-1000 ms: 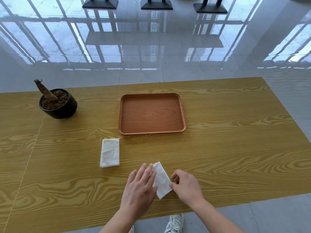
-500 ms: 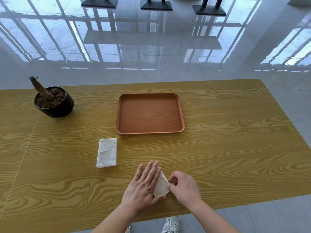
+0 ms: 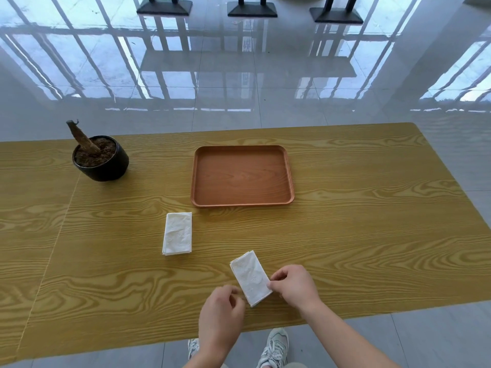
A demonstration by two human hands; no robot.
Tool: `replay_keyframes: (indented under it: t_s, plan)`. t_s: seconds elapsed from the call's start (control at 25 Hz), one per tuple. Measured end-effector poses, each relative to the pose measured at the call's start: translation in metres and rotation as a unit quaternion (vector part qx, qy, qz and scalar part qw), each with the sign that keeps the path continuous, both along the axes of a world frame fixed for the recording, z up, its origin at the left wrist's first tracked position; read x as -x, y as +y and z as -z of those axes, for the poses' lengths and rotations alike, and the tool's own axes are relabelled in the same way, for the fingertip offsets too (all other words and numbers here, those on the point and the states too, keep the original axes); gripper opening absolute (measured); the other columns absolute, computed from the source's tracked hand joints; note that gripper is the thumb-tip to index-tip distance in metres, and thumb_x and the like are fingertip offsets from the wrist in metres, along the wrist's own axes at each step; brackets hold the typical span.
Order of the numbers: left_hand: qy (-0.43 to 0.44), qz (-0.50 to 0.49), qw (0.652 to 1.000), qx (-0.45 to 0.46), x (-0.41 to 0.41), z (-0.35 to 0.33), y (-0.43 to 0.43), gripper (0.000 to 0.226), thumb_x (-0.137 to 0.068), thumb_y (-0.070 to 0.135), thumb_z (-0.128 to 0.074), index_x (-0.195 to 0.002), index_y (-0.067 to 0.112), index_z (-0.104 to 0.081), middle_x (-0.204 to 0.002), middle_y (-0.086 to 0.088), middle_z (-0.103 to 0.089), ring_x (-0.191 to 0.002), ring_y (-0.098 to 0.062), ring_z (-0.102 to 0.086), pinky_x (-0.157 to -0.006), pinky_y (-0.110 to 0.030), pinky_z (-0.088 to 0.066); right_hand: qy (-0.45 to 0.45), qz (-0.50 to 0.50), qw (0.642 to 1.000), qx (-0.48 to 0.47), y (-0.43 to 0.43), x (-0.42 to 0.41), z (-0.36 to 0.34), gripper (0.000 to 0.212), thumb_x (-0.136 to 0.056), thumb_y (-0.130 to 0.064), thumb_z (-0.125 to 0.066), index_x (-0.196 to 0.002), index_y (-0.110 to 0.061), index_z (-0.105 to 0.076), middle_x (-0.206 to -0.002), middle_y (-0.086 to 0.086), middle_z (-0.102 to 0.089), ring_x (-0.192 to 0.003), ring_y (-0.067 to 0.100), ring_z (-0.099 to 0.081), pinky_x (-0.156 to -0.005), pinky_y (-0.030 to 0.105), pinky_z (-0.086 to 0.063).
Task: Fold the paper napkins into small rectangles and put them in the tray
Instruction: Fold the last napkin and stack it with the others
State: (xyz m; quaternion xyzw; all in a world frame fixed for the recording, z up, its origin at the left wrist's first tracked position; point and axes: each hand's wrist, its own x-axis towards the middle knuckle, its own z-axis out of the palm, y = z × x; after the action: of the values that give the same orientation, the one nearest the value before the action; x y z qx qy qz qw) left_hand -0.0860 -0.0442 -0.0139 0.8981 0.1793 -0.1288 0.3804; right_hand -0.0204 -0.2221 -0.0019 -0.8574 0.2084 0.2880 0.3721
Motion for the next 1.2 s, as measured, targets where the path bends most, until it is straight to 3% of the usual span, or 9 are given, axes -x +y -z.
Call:
replay_keyframes:
  t_s: [0.08, 0.16, 0.24, 0.4, 0.6, 0.76, 1.04, 1.2]
  plan:
    - [0.085, -0.067, 0.993, 0.047, -0.001, -0.006, -0.004, 0.007, -0.084, 0.032, -0.063, -0.089, 0.029, -0.067, -0.077, 0.016, -0.067, -0.075, 0.000, -0.062, -0.070, -0.027, -0.051, 0.027, 0.042, 0.998, -0.048, -0.001, -0.001, -0.003, 0.006, -0.071, -0.017, -0.081, -0.070, -0.016, -0.075, -0.064, -0.002, -0.074, -0.053, 0.011, -0.062, -0.057, 0.033, -0.053]
    - [0.136, -0.157, 0.969, 0.132, -0.003, -0.012, -0.008, 0.016, -0.085, 0.038, -0.066, -0.086, 0.023, -0.070, -0.073, 0.008, -0.074, -0.069, -0.011, -0.070, -0.065, -0.033, -0.058, 0.054, 0.088, 0.990, -0.098, -0.002, -0.003, -0.005, 0.004, -0.074, -0.009, -0.079, -0.074, -0.010, -0.076, -0.064, 0.005, -0.072, -0.047, 0.013, -0.057, -0.045, 0.027, -0.044]
    - [0.170, -0.216, 0.938, 0.209, -0.006, -0.016, -0.009, 0.026, -0.087, 0.042, -0.067, -0.087, 0.017, -0.071, -0.068, 0.003, -0.076, -0.060, -0.017, -0.072, -0.050, -0.028, -0.054, 0.074, 0.131, 0.979, -0.136, -0.002, -0.005, -0.007, 0.001, -0.077, -0.005, -0.076, -0.077, -0.004, -0.075, -0.066, 0.007, -0.071, -0.047, 0.014, -0.054, -0.043, 0.025, -0.040]
    - [0.243, -0.249, 0.875, 0.335, -0.012, -0.020, -0.007, 0.039, -0.087, 0.047, -0.071, -0.094, 0.009, -0.071, -0.073, -0.003, -0.078, -0.068, -0.028, -0.076, -0.047, -0.027, -0.050, 0.094, 0.175, 0.961, -0.195, 0.003, -0.004, -0.010, 0.003, -0.083, -0.004, -0.069, -0.080, -0.006, -0.071, -0.062, 0.004, -0.063, -0.048, 0.013, -0.049, -0.044, 0.024, -0.037]
    - [0.249, -0.298, 0.832, 0.397, -0.020, -0.023, -0.009, 0.022, -0.087, 0.022, -0.075, -0.100, 0.005, -0.070, -0.079, -0.009, -0.079, -0.063, -0.023, -0.073, -0.048, -0.025, -0.049, 0.089, 0.193, 0.953, -0.216, 0.009, -0.002, -0.014, 0.009, -0.085, -0.010, -0.070, -0.076, -0.012, -0.070, -0.064, -0.002, -0.068, -0.050, 0.011, -0.053, -0.043, 0.023, -0.038]
    - [0.209, -0.316, 0.847, 0.372, -0.025, -0.021, -0.003, 0.014, -0.084, 0.007, -0.075, -0.097, 0.005, -0.070, -0.076, -0.012, -0.078, -0.055, -0.020, -0.069, -0.041, -0.024, -0.045, 0.046, 0.160, 0.968, -0.188, 0.013, 0.000, -0.015, 0.004, -0.084, -0.010, -0.071, -0.083, -0.006, -0.072, -0.065, 0.000, -0.068, -0.051, 0.012, -0.053, -0.045, 0.024, -0.038]
    - [0.123, -0.291, 0.886, 0.339, -0.031, -0.022, 0.015, 0.003, -0.083, 0.003, -0.073, -0.086, 0.004, -0.073, -0.065, -0.007, -0.074, -0.052, -0.017, -0.062, -0.045, -0.027, -0.045, -0.011, 0.082, 0.986, -0.144, 0.032, -0.008, -0.017, 0.008, -0.083, -0.014, -0.074, -0.075, -0.013, -0.071, -0.063, -0.006, -0.066, -0.056, 0.011, -0.053, -0.054, 0.027, -0.043]
    - [0.066, -0.264, 0.918, 0.288, -0.037, -0.031, 0.035, 0.006, -0.081, 0.009, -0.072, -0.078, 0.014, -0.075, -0.069, -0.003, -0.076, -0.057, -0.016, -0.069, -0.050, -0.025, -0.050, -0.026, 0.056, 0.988, -0.142, 0.051, -0.021, -0.020, 0.008, -0.082, -0.017, -0.076, -0.075, -0.015, -0.072, -0.062, -0.009, -0.067, -0.052, 0.005, -0.053, -0.052, 0.023, -0.043]
